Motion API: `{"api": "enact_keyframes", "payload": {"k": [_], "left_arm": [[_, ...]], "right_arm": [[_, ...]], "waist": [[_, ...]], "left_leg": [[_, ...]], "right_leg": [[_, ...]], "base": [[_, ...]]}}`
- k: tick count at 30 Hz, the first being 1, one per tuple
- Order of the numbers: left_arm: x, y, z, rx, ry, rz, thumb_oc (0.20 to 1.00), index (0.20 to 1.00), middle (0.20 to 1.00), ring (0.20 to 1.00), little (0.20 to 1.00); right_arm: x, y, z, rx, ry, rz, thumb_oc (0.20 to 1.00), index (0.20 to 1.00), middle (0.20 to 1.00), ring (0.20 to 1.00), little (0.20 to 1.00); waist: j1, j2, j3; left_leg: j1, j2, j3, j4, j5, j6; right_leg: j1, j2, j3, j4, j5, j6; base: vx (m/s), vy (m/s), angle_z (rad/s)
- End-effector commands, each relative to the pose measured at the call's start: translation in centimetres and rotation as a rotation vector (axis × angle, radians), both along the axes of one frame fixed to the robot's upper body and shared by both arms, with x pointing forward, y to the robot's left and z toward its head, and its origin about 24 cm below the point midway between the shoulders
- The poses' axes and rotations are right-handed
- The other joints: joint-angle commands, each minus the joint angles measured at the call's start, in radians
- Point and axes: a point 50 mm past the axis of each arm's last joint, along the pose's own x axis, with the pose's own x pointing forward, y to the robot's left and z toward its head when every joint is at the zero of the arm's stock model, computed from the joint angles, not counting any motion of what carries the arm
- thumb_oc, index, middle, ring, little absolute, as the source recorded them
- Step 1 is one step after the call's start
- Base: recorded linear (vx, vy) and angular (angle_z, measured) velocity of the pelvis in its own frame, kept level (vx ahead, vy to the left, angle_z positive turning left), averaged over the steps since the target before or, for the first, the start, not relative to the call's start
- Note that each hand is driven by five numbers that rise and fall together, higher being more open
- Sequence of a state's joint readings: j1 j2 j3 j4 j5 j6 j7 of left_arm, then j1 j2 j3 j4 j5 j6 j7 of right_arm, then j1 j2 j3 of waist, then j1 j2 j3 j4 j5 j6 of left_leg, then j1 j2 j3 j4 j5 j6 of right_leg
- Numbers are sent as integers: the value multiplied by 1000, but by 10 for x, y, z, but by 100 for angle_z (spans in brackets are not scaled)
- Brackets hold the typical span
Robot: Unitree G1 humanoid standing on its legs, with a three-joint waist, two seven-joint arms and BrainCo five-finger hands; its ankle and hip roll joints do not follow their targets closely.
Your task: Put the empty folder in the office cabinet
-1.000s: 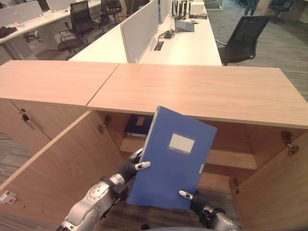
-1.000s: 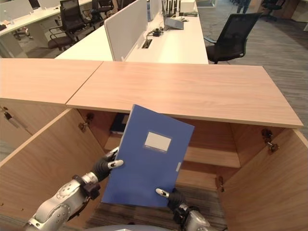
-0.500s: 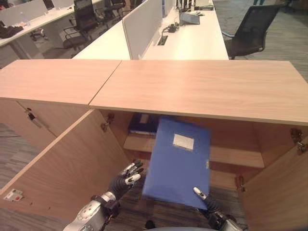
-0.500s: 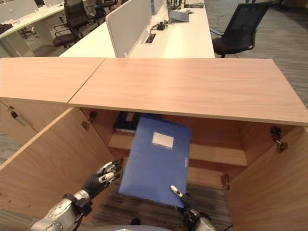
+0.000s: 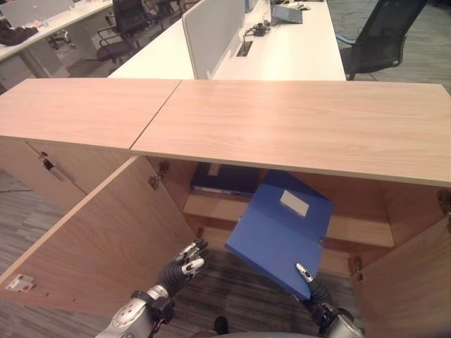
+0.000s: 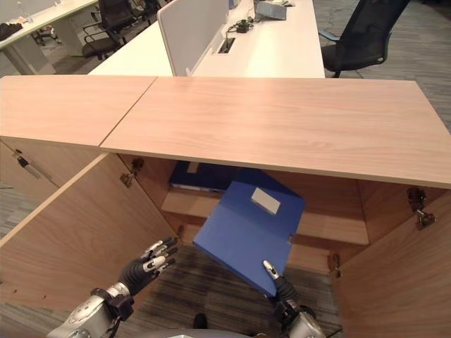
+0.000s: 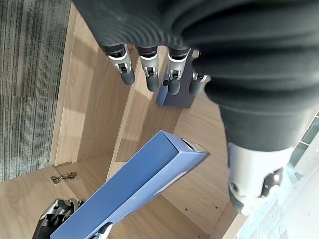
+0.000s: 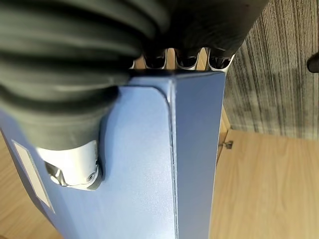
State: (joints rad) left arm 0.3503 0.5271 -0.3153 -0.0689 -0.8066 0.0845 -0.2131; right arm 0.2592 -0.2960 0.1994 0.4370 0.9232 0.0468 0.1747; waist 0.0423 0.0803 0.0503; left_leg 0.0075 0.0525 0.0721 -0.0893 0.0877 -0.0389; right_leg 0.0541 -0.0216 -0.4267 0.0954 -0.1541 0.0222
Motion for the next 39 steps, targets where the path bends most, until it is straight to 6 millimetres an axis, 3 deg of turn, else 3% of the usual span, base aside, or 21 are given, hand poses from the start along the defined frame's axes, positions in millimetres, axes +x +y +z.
{"api": "enact_keyframes", "payload": {"k": [1, 6, 12, 16, 18, 22, 23, 27, 29, 32, 35, 37, 38, 39], "left_arm": [[14, 4, 16, 8, -110, -15, 1000, 1000, 1000, 1000, 1000], [15, 3, 15, 0, -108, -7, 1000, 1000, 1000, 1000, 1000], [14, 3, 13, 8, -100, 19, 1000, 1000, 1000, 1000, 1000], [12, 4, 14, 1, -94, 33, 1000, 1000, 1000, 1000, 1000], [12, 7, 14, 7, -91, 51, 1000, 1000, 1000, 1000, 1000], [12, 9, 15, 1, -88, 69, 1000, 1000, 1000, 1000, 1000], [12, 9, 13, -1, -79, 80, 1000, 1000, 1000, 1000, 1000], [13, 9, 11, -9, -67, 95, 1000, 1000, 1000, 1000, 1000], [13, 7, 10, -19, -60, 103, 1000, 1000, 1000, 1000, 1000], [14, 5, 8, -34, -51, 111, 1000, 1000, 1000, 1000, 1000], [14, 1, 5, -51, -34, 124, 1000, 1000, 1000, 1000, 1000], [9, 4, 0, -29, -3, 142, 1000, 1000, 1000, 1000, 1000], [9, 4, 0, -29, -4, 143, 1000, 1000, 1000, 1000, 1000], [6, 6, -2, -30, 11, 157, 1000, 1000, 1000, 1000, 1000]], "right_arm": [[31, 24, 17, 81, -153, 41, 200, 200, 200, 200, 200], [30, 18, 15, 9, -139, 79, 200, 200, 200, 200, 200], [39, 10, 21, 16, -171, -14, 200, 200, 200, 200, 200], [59, -1, 40, 15, -273, -123, 200, 200, 200, 200, 200], [78, -12, 63, 12, -385, -224, 200, 200, 200, 200, 200], [93, -24, 84, -7, -476, -308, 200, 200, 200, 200, 200], [102, -33, 99, -34, -533, -350, 200, 200, 200, 200, 200], [112, -46, 114, -78, -586, -408, 200, 200, 200, 200, 200], [119, -49, 119, -96, -601, -431, 200, 200, 200, 200, 200], [129, -56, 129, -136, -618, -458, 200, 200, 200, 200, 200], [136, -63, 136, -179, -613, -490, 200, 200, 200, 200, 200], [140, -65, 136, -200, -590, -498, 200, 200, 200, 200, 200], [140, -65, 136, -200, -590, -498, 200, 200, 200, 200, 200], [144, -66, 136, -206, -580, -514, 200, 200, 200, 200, 200]], "waist": [[-4, -65, 8], [-3, -63, 7], [-4, -61, 5], [-2, -60, 6], [1, -59, 7], [2, -58, 11], [1, -57, 17], [-2, -54, 34], [2, -54, 57], [16, -59, 103], [17, -58, 121], [32, -57, 120], [32, -58, 119], [41, -53, 128]], "left_leg": [[73, -46, 30, 2, -121, -5], [75, -47, 26, 2, -123, -4], [74, -48, 22, 2, -123, -2], [76, -46, 17, 2, -124, -2], [76, -45, 13, 2, -124, -4], [77, -41, 2, 2, -123, -8], [80, -36, -7, 2, -123, -11], [81, -18, -18, 2, -118, -17], [68, -4, -7, 33, -105, -22], [-27, 6, -4, 223, -162, -27], [-123, 12, 12, 268, -126, -15], [-194, -5, 1, 207, -48, -23], [-194, -5, 2, 203, -45, -23], [-229, -12, -2, 156, 5, -36]], "right_leg": [[42, -34, 80, -183, 153, 107], [46, -33, 76, -183, 149, 106], [46, -32, 78, -183, 146, 104], [49, -31, 75, -183, 143, 101], [52, -29, 73, -183, 139, 98], [61, -28, 64, -183, 134, 92], [67, -24, 59, -183, 135, 84], [55, -15, 47, -161, 117, 67], [44, -13, 50, -131, 96, 49], [44, -19, 60, -89, 54, 29], [28, -35, 55, -58, 25, 21], [21, -30, 82, -59, 18, 22], [19, -30, 83, -59, 19, 22], [24, -26, 100, -59, 14, 23]], "base": [[0, 0, 0], [0, 0, 0], [0, 0, 0], [4, -17, 0], [11, -54, 1], [18, -65, 8], [24, -75, 19], [-15, -92, 15], [-77, -75, 19], [-48, -58, 7], [27, 8, -4], [87, 52, 0], [70, 68, -16], [48, 46, -27]]}}
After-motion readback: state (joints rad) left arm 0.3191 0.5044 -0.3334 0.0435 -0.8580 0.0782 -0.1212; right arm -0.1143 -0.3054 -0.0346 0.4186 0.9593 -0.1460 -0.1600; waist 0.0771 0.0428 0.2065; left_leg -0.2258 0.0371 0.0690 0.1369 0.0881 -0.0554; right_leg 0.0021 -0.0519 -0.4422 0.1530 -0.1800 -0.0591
